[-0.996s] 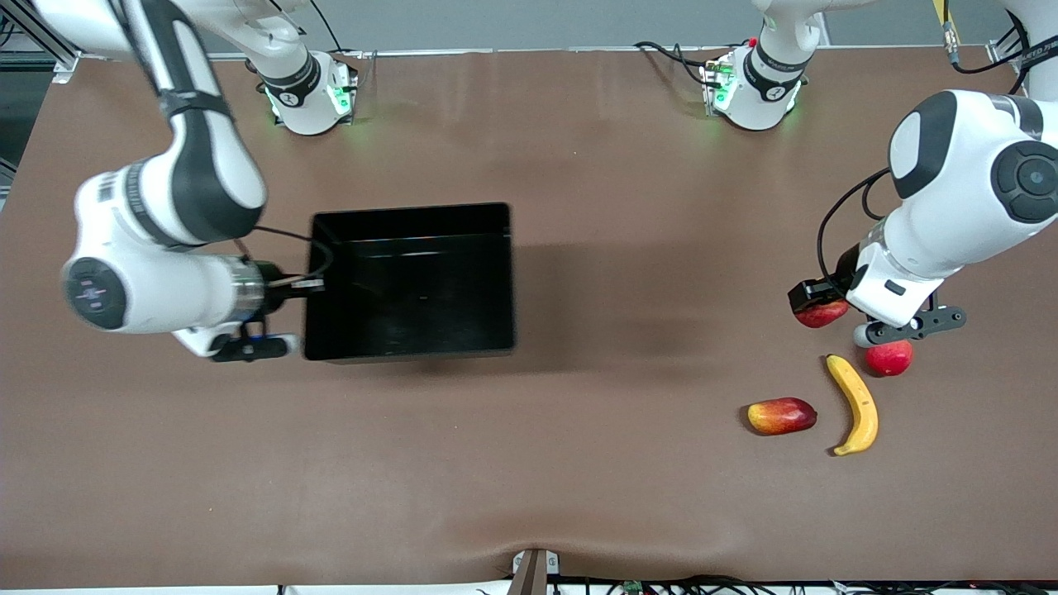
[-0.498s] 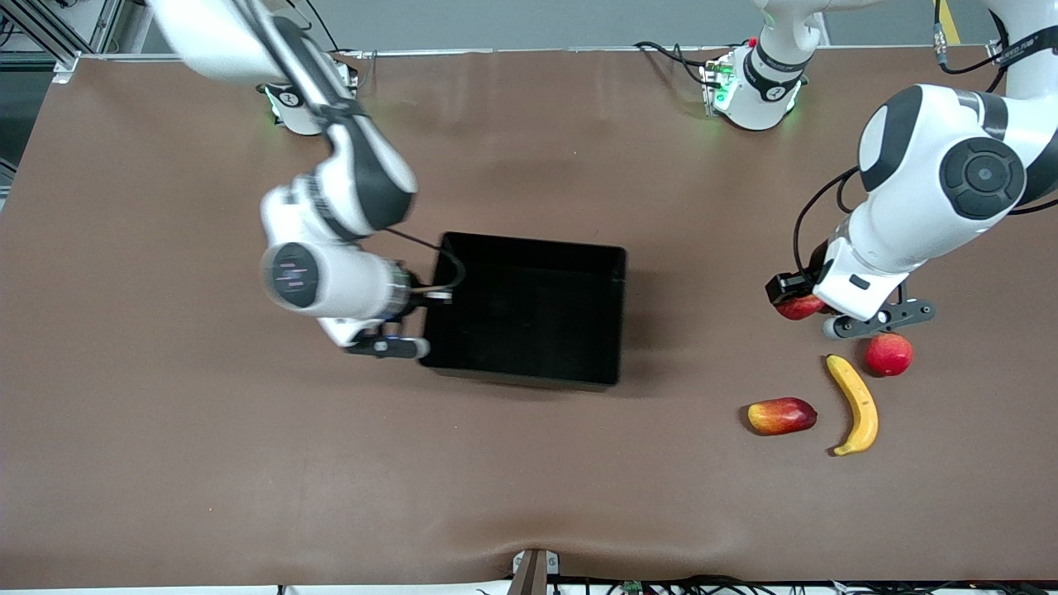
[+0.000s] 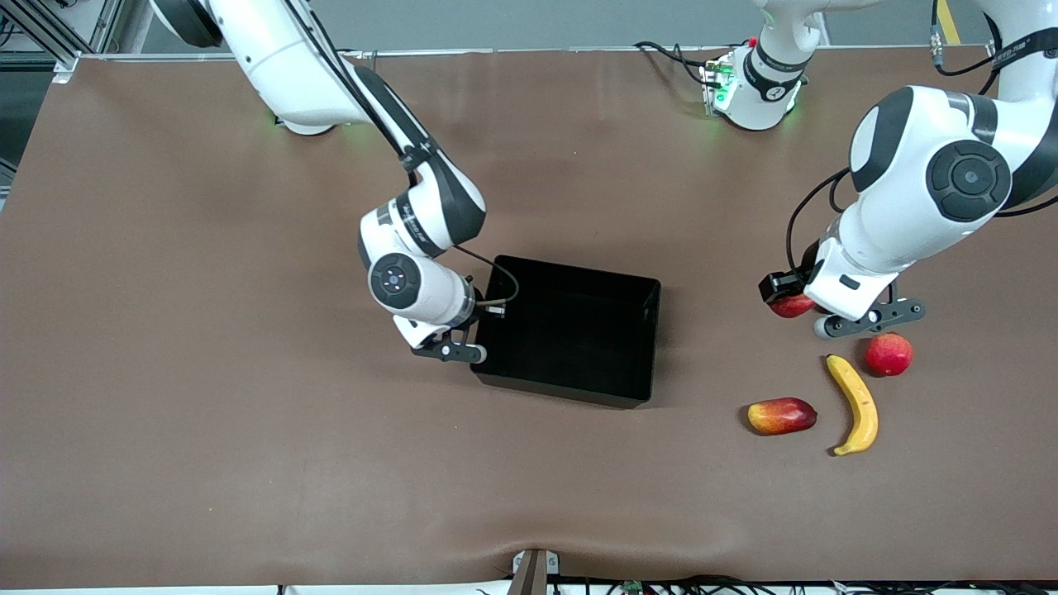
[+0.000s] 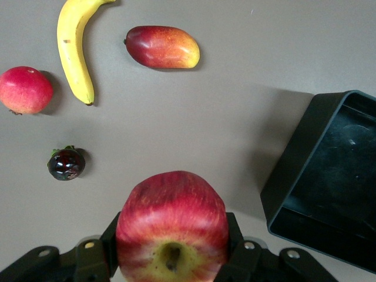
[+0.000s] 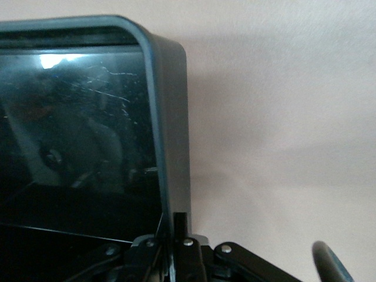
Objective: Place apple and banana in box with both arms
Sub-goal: 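Slide the black box further toward the left gripper with the right gripper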
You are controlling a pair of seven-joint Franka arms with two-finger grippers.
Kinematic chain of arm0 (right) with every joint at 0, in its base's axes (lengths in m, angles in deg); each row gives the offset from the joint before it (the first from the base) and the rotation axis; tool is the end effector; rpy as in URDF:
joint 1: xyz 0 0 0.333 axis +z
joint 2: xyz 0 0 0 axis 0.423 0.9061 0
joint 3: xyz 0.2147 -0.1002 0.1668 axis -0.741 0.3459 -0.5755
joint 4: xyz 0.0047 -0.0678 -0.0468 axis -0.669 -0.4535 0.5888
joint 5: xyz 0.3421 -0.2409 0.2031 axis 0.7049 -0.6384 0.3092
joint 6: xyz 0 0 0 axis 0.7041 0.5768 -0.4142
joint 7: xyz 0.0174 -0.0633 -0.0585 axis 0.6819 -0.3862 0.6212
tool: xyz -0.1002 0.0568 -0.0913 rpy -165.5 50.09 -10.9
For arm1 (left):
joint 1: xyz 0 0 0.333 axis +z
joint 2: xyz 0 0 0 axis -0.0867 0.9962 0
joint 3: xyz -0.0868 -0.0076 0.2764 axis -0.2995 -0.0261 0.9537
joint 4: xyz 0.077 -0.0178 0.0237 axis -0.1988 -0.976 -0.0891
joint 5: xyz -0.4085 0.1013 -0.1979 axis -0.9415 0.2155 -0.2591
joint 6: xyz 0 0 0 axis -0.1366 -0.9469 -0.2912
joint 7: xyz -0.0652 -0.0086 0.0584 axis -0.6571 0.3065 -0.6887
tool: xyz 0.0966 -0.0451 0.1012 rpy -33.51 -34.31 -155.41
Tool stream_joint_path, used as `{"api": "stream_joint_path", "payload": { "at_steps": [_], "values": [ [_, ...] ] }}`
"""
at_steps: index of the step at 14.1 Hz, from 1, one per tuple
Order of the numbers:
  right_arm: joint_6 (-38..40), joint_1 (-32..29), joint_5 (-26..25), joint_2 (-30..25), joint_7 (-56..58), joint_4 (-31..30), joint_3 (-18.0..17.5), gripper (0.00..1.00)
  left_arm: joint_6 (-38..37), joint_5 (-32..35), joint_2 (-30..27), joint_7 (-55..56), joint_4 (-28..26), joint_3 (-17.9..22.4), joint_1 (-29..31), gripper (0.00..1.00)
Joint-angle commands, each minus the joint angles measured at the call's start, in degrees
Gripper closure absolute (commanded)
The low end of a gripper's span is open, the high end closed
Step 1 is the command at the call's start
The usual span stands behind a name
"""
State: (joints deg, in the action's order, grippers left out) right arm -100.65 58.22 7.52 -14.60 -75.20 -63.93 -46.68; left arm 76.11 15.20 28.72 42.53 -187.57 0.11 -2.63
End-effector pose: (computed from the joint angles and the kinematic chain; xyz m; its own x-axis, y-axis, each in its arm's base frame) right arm 0.6072 0.4361 0.1424 0.9660 -0.1389 -0.2181 -0.1823 -0.9640 -0.1934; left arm 0.6528 -0.1602 0.3710 0.9773 0.2036 -0.0586 0.2027 -0.9790 -0.0202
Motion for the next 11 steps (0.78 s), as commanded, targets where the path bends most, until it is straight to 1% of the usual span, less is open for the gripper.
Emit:
{"api": "stream_joint_path", "payload": {
  "at_steps": [1,3,4,5,6,7,8,9,10,11],
  "values": [
    [0.4,0.5,1.5,-0.3,-0.6,1.2,0.4,0.01,-1.4,1.2,0.8,1.6,1.5,-0.3,-0.2,1.0],
    [2.0,-0.1,1.4,-1.2,-0.5,2.3,0.6,0.0,-1.4,1.1,1.1,1.6,2.6,-0.3,-0.2,1.0],
    [4.3,-0.5,1.0,-2.4,-0.4,3.6,0.7,0.0,-1.3,1.1,1.6,1.8,3.2,-0.3,-0.3,1.0],
    [7.3,-0.3,-0.7,-3.9,-0.1,5.5,1.3,0.0,-1.3,1.2,2.3,2.2,3.6,-0.4,-0.4,1.0],
    [11.3,-0.6,-4.7,-4.7,0.3,8.1,2.5,0.0,-1.1,1.3,2.6,3.2,4.0,-0.3,-1.0,1.0],
    [16.8,-0.9,-8.1,-5.1,0.2,11.6,2.9,0.0,-1.0,1.3,3.2,4.0,4.2,-0.3,-2.0,1.0],
    [23.0,-1.5,-9.4,-5.2,0.0,15.0,3.2,0.0,-0.8,1.5,3.9,4.7,4.9,-0.3,-2.6,1.0],
    [28.5,-1.8,-9.6,-5.2,0.0,18.7,4.0,0.0,-0.8,2.4,4.9,6.1,5.5,-0.3,-3.6,1.0],
    [33.5,-2.8,-9.1,-5.2,0.2,22.5,5.9,0.0,-0.4,2.8,5.3,7.4,5.6,-0.3,-4.5,1.0],
    [36.9,-4.3,-9.0,-5.4,0.2,24.8,6.2,0.0,0.2,3.2,6.3,9.1,5.6,-0.3,-5.8,1.0]
  ]
}}
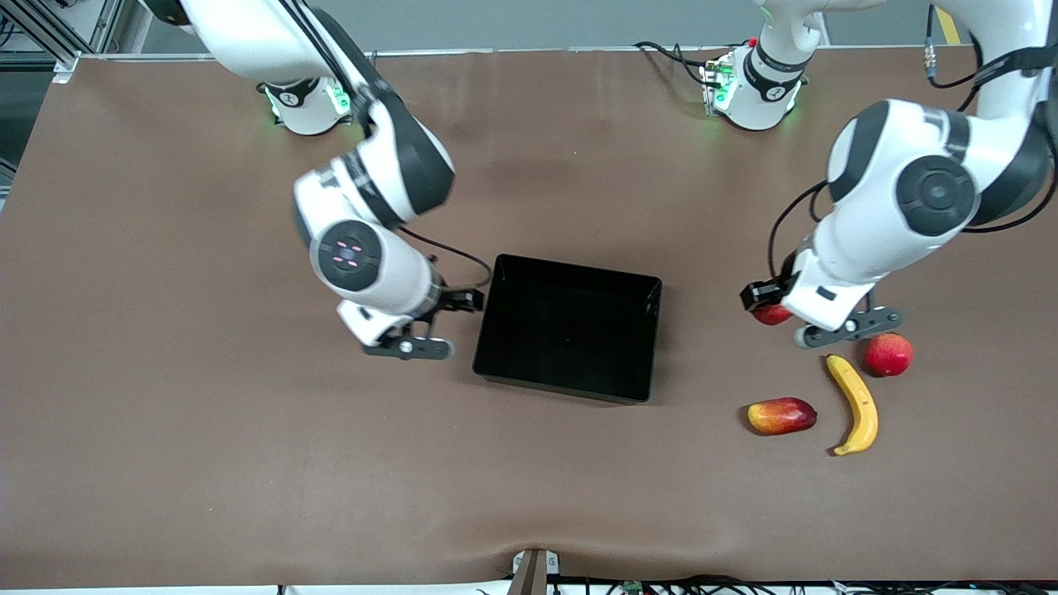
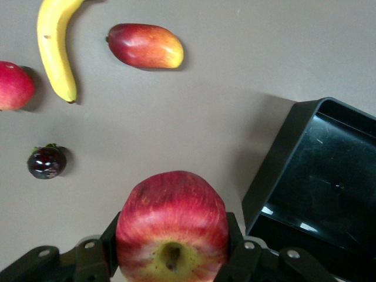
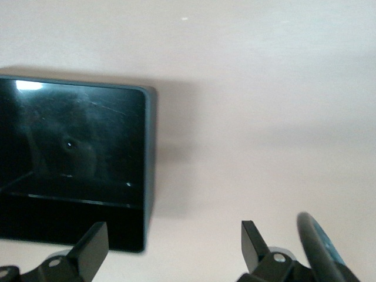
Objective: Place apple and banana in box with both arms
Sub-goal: 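Carry the apple over the box with the left gripper while the right gripper withdraws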
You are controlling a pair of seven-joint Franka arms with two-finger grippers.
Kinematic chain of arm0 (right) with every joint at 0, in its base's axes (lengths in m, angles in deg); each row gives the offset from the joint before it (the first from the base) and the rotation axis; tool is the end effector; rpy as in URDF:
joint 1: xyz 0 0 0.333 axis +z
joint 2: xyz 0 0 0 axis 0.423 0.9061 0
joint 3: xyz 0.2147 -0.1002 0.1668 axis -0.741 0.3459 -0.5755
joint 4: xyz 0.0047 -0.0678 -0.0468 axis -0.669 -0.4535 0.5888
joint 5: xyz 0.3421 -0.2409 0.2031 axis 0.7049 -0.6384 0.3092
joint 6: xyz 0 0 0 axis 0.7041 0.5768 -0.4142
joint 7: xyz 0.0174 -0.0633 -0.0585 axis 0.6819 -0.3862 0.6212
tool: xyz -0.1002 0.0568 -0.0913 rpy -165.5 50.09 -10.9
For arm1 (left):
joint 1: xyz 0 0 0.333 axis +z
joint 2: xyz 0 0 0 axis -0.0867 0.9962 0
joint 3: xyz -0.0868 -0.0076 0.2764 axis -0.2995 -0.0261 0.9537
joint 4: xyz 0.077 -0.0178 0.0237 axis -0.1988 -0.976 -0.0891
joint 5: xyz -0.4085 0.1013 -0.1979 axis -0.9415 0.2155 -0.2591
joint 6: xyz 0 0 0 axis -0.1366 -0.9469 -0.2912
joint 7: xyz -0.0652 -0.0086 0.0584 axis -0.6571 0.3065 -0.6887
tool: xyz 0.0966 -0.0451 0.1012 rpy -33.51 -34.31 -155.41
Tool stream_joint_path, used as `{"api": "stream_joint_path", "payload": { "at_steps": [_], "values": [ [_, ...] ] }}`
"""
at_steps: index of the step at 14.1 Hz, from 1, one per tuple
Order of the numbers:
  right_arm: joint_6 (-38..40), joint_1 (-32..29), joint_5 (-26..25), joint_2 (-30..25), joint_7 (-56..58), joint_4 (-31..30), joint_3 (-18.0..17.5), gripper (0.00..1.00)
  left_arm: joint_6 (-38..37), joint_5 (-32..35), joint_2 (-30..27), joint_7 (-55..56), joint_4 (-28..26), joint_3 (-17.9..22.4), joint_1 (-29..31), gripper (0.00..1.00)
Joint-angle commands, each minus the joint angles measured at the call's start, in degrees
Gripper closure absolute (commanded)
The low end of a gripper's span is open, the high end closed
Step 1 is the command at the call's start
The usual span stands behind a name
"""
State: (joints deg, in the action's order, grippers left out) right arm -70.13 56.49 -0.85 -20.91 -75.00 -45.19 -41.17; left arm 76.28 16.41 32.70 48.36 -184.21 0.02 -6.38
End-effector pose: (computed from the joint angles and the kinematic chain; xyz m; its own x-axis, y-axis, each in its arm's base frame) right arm 0.6613 0.3763 0.3564 0.9742 -0.0904 -0.2065 -0.1028 -0.9935 -0.0497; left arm 0.6577 -0.2036 0.3572 0.9703 0.2344 -0.0603 0.2331 -0.9720 -0.0278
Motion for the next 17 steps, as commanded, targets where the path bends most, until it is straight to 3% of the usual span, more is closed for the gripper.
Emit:
{"api": "stream_joint_path", "payload": {
  "at_steps": [1,7,8,10,14,17],
  "values": [
    [7.3,-4.0,-0.8,-1.3,0.1,6.7,0.7,0.0,1.0,2.6,3.5,4.9,2.2,-0.2,-3.3,1.0],
    [10.1,-13.1,-1.2,-10.8,2.3,6.2,0.9,0.0,7.8,4.6,9.9,16.1,2.2,-0.2,-13.0,1.0],
    [13.2,-13.5,-3.9,-11.4,4.4,6.2,1.1,0.0,9.2,4.7,11.0,17.6,2.2,-0.2,-14.5,1.0],
    [15.9,-16.6,-10.8,-12.9,11.0,6.1,0.9,0.0,12.9,4.7,13.3,18.8,2.2,-0.2,-17.0,1.0],
    [16.0,-25.5,-12.0,-14.3,28.2,4.7,0.8,0.0,19.0,6.3,18.3,18.8,2.2,-0.2,-19.5,1.0],
    [12.6,-29.8,-12.0,-18.1,34.9,-2.1,0.8,0.0,20.6,10.1,22.2,18.2,2.2,-0.2,-19.5,1.0]
  ]
}}
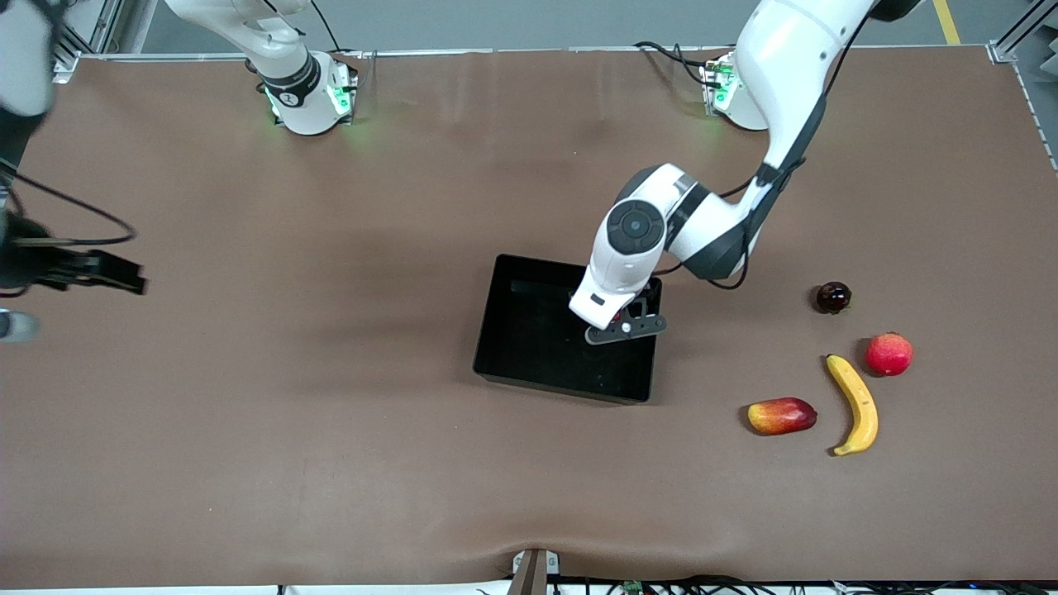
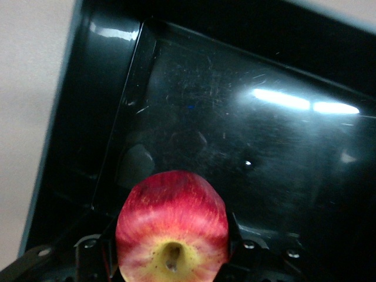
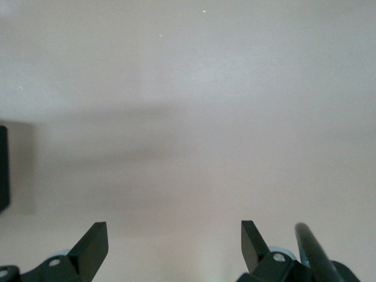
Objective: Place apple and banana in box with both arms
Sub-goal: 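Carry the apple over the box with the left gripper while the right gripper withdraws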
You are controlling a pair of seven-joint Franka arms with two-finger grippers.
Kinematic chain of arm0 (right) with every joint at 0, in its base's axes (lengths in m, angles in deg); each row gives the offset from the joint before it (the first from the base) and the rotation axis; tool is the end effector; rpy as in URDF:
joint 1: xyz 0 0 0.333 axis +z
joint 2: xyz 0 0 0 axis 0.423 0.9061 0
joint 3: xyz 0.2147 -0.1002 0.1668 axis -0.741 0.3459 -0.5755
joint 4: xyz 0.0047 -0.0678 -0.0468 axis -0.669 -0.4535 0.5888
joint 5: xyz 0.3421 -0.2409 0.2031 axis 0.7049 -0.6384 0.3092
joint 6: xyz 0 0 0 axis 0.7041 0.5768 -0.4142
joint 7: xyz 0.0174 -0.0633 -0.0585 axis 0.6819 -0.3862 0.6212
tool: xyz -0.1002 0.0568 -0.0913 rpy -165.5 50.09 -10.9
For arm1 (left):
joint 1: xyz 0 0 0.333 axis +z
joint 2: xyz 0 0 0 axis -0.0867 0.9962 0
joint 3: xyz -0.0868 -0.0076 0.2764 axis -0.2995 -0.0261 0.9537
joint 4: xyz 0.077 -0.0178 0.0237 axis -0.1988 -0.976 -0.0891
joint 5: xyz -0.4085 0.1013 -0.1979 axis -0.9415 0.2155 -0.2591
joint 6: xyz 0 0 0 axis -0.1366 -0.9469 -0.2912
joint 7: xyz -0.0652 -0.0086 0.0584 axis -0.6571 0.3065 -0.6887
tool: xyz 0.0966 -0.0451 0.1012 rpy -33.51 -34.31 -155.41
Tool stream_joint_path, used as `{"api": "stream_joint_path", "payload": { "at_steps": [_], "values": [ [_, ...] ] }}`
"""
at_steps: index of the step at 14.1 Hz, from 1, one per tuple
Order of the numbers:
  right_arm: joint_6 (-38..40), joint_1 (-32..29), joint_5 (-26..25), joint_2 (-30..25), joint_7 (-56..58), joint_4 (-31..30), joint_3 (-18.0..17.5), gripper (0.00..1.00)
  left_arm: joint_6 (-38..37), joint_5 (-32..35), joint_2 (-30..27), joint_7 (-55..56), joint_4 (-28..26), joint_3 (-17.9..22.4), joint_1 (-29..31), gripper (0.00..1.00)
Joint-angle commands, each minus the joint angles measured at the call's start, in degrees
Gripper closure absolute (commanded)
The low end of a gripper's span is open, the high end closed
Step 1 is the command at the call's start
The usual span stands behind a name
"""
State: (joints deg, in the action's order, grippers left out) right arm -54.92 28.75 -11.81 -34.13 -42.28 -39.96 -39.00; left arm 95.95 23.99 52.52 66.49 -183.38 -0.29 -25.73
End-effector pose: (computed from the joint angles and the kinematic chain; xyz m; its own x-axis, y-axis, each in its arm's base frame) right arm 0.6980 -0.0237 0.5545 0.9952 -0.0265 -0.0942 -0.0237 -0.9993 0.0302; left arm 0.5781 -0.4299 0.1562 0.9883 0.1496 -0.0303 0.1492 -0.9887 -0.0170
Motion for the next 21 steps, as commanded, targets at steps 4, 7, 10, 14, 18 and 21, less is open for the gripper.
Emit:
{"api": "stream_joint_path", "payload": {
  "at_steps": [4,7,10,14,18,21],
  "values": [
    [-19.0,-2.3,-0.8,-18.9,2.3,-30.8,-1.8,0.0,1.9,2.2,4.9,-0.2,1.5,0.0,-0.6,1.0],
    [-19.8,-2.6,-1.0,-20.5,2.3,-34.1,-1.5,0.0,3.5,2.6,5.9,-0.2,1.5,0.0,-1.0,0.84],
    [-16.7,-2.9,-2.9,-20.2,2.3,-27.5,-1.6,0.0,4.0,2.6,5.6,0.2,1.4,0.0,-1.0,0.0],
    [-14.0,-4.2,-3.3,-19.7,2.1,-26.3,-1.4,0.0,-1.3,2.0,-2.6,0.0,2.2,0.2,1.1,0.0],
    [-14.0,-5.1,-2.4,-19.6,2.1,-24.3,-1.6,0.0,-11.1,0.3,-7.4,-9.8,7.2,0.1,9.5,0.0],
    [-13.7,-5.0,-2.1,-19.6,2.1,-23.4,-1.8,0.0,-12.1,0.6,-8.0,-24.9,6.1,0.1,18.5,0.0]
  ]
}}
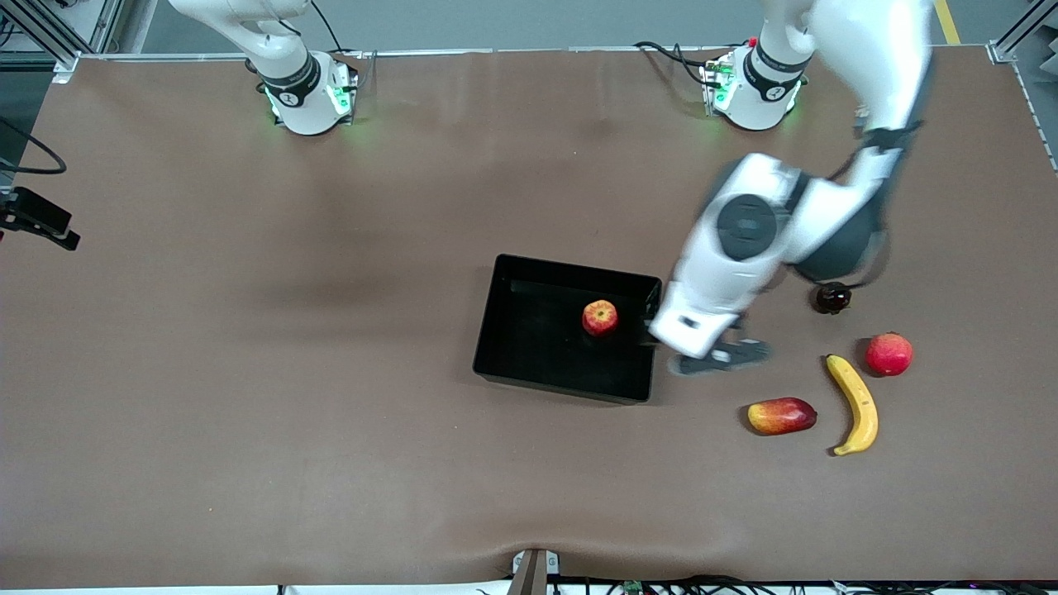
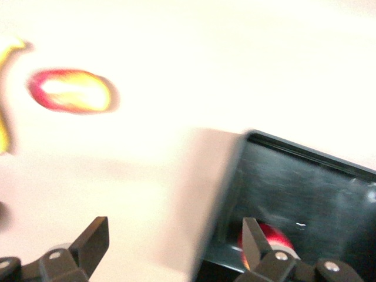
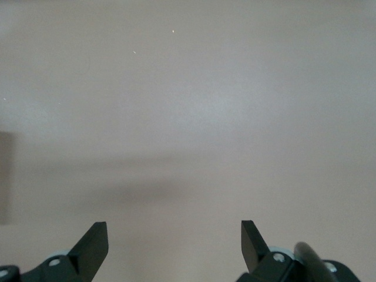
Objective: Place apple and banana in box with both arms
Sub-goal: 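Open the left gripper to drop the apple into the box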
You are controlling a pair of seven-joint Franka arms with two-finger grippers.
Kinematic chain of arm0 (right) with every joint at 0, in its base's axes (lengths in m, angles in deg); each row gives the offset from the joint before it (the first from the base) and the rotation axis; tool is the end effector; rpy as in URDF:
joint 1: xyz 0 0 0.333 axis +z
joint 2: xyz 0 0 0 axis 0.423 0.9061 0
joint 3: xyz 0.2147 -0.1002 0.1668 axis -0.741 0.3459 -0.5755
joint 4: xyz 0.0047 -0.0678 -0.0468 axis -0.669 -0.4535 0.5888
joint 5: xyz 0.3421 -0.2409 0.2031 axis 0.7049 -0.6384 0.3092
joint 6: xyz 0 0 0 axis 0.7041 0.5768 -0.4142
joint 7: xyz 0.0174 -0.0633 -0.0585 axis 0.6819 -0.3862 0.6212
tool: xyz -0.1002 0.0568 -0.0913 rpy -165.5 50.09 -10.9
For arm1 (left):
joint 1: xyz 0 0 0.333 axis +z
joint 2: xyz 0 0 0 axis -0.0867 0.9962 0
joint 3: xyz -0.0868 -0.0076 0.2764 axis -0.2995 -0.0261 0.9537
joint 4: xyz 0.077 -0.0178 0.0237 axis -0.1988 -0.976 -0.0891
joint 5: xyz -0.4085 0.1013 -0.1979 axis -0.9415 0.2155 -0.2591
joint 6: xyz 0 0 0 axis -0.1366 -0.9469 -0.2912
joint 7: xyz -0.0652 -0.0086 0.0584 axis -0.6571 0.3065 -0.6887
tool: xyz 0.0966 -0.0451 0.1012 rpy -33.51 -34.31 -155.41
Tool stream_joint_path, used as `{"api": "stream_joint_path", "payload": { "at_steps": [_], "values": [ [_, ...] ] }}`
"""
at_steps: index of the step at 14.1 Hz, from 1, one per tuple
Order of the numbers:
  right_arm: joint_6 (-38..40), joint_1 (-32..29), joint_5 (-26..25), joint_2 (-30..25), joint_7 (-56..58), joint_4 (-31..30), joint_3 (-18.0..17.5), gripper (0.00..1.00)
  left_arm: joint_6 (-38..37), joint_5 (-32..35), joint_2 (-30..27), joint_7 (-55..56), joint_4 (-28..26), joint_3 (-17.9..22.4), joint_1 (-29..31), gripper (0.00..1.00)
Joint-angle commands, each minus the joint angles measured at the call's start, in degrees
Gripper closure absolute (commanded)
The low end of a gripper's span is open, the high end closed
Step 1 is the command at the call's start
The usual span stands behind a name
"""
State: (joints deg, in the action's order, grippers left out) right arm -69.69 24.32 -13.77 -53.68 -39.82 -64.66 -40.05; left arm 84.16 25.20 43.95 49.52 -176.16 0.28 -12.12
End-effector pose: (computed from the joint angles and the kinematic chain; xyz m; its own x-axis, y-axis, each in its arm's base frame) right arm 0.6378 -0.0778 0.5732 0.9964 -0.0472 0.0699 -0.0494 -0.9983 0.0303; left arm 0.6950 -0.2664 0.3085 0.9915 0.1141 0.0628 0.1173 -0.9918 -0.0511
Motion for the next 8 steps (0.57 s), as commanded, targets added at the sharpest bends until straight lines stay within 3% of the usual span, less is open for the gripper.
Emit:
{"api": "stream_joint_path", "payload": {
  "at_steps": [1,4,6,8],
  "values": [
    [1.5,-0.4,0.1,-0.1,-0.5,1.2,-0.8,0.0,-0.5,0.0,0.9,-12.6,-1.9,-0.4,7.7,0.0],
    [4.4,0.9,2.2,-0.1,-8.5,0.9,-0.8,0.0,2.7,2.7,4.0,-17.4,-2.4,-0.2,13.5,0.0],
    [4.3,1.0,2.3,-0.1,-8.9,1.2,-0.7,0.0,5.3,10.6,6.4,-18.9,-2.6,-0.1,16.1,0.0],
    [4.1,0.6,2.3,-0.1,-8.7,1.2,-0.5,0.0,8.5,13.1,9.0,-20.7,-2.7,-0.2,19.0,0.0]
  ]
}}
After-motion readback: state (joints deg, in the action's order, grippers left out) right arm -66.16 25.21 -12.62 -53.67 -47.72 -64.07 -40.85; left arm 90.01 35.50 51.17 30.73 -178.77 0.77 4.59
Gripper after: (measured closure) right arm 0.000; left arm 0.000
